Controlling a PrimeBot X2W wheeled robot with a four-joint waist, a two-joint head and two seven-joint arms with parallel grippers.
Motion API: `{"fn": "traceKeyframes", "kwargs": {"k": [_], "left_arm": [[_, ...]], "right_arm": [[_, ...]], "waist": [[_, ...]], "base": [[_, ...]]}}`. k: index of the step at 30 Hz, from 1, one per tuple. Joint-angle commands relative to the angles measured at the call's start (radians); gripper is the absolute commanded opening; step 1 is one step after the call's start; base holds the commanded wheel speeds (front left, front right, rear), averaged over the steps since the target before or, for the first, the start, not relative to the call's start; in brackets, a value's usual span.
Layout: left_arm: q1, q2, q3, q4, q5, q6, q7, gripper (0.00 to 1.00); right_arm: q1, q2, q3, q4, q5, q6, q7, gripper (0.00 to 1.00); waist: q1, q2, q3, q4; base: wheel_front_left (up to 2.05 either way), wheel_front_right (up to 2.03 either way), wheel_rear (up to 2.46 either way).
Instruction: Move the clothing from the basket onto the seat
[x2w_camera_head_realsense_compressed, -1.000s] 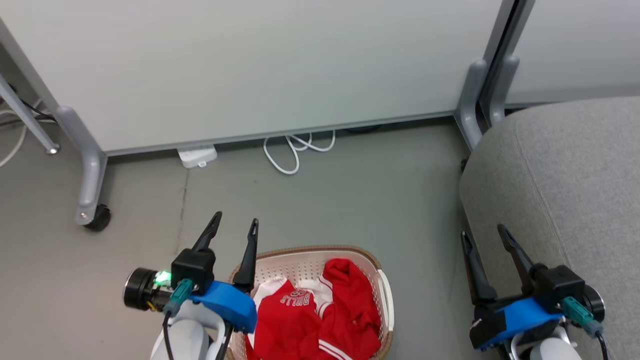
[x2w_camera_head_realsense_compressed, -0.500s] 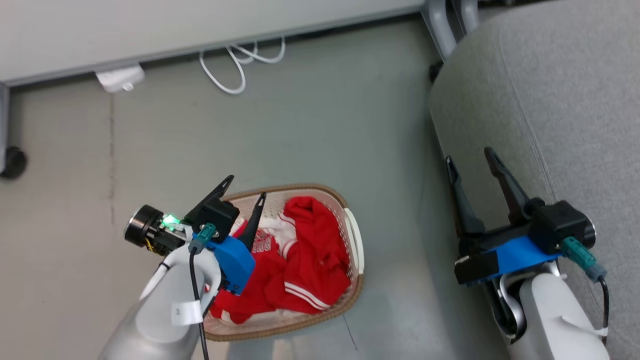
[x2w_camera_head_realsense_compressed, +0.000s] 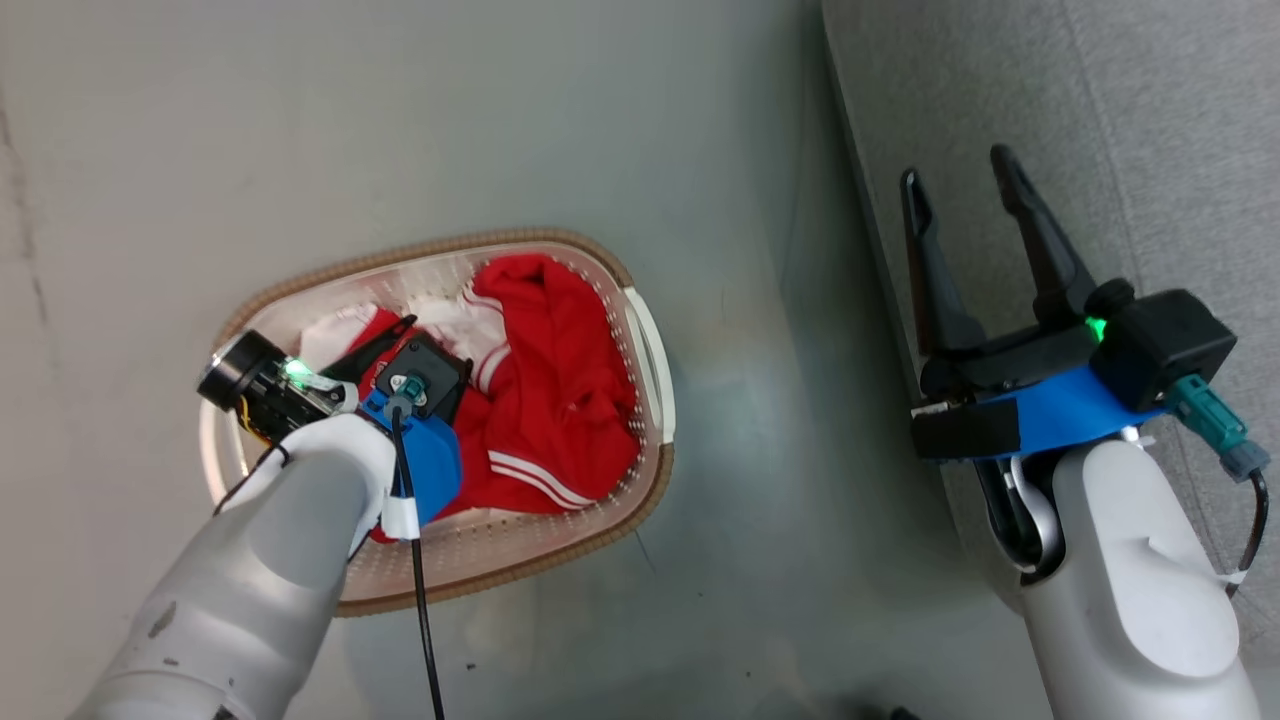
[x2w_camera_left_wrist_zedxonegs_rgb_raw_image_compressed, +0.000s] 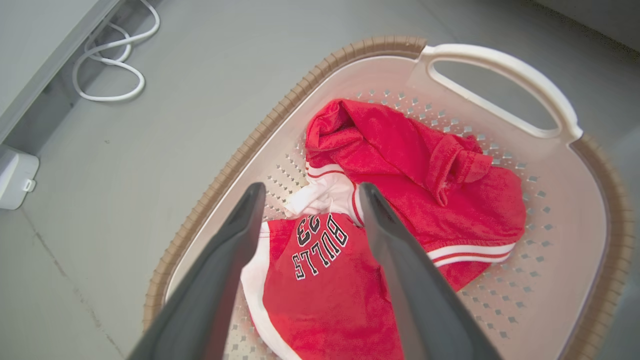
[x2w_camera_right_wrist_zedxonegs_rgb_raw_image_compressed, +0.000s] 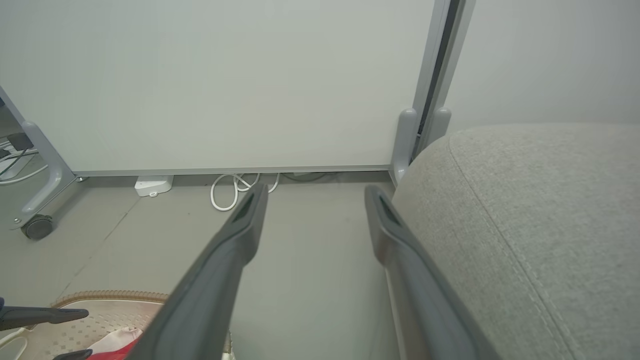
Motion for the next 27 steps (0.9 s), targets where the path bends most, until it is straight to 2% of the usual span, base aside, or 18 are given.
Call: {"fn": "traceKeyframes", "kwargs": {"k": [1,12,20,27], "left_arm": [[-0.029,0.011,-0.020,0.015,-0.006,0.000,0.007,1.00],[-0.154,0.054,-0.216,0.091,-0.048,-0.001,0.137,1.00],[-0.218,0.113,-0.301,0.108,-0.063,-0.001,0.223,1.00],[-0.262,0.136,-0.341,0.115,-0.069,-0.001,0.287,1.00]], "right_arm": [[-0.026,-0.003,0.002,-0.007,0.004,0.000,-0.004,1.00],[-0.107,-0.003,0.008,-0.055,0.008,0.000,-0.004,1.00],[-0.131,-0.003,0.009,-0.097,0.019,0.000,-0.004,1.00],[-0.113,-0.003,0.010,-0.136,0.023,0.000,-0.004,1.00]], "waist": [[-0.0002,0.0001,0.080,-0.026],[-0.0002,0.0001,0.257,-0.048],[-0.0002,0.0001,0.356,-0.081],[-0.0002,0.0001,0.410,-0.094]], "base": [[0.00,0.00,0.00],[0.00,0.00,0.00],[0.00,0.00,0.00],[0.00,0.00,0.00]]}}
